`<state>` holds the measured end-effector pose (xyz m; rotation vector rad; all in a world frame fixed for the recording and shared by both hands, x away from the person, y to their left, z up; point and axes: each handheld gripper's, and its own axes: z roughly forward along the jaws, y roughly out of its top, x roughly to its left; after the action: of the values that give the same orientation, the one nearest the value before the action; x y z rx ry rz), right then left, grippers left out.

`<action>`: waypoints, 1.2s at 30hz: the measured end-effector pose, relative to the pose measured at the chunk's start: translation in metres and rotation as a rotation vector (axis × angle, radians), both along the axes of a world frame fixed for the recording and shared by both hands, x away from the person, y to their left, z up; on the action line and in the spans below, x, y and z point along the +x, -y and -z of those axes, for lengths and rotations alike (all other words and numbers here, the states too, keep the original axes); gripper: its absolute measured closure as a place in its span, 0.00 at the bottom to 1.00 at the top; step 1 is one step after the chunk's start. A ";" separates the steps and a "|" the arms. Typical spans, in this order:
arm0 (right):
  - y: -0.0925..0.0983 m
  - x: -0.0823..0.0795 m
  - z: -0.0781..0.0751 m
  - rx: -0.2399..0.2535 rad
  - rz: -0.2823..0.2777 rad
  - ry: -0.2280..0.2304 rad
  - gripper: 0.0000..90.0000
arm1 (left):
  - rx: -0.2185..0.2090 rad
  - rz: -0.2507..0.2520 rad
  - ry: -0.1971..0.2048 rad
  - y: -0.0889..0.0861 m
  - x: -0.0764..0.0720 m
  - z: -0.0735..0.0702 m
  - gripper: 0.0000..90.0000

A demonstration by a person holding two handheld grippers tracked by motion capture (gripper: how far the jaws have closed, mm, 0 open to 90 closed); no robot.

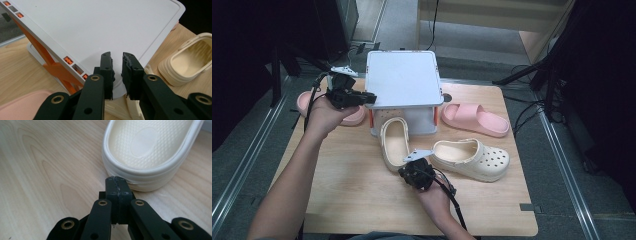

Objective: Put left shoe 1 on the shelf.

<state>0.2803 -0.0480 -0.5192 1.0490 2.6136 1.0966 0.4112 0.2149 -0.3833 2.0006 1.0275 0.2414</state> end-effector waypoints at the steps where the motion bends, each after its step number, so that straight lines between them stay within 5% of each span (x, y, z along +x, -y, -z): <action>1: -0.001 0.001 0.000 0.002 -0.003 0.005 1.00 | 0.000 -0.001 0.000 0.000 0.000 0.000 0.87; 10: -0.023 0.019 -0.011 0.046 -0.015 0.040 1.00 | 0.002 -0.012 0.001 0.000 0.000 -0.001 0.84; 24: -0.045 0.047 -0.010 0.044 -0.011 0.042 1.00 | -0.010 -0.012 0.000 -0.002 0.001 0.001 0.84; 36: -0.054 0.054 -0.011 0.038 0.003 0.061 1.00 | -0.014 -0.014 -0.001 -0.003 0.002 0.001 0.86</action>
<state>0.3345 0.0059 -0.5079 1.0096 2.5534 1.1632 0.4130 0.2178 -0.3846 1.9817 1.0415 0.2408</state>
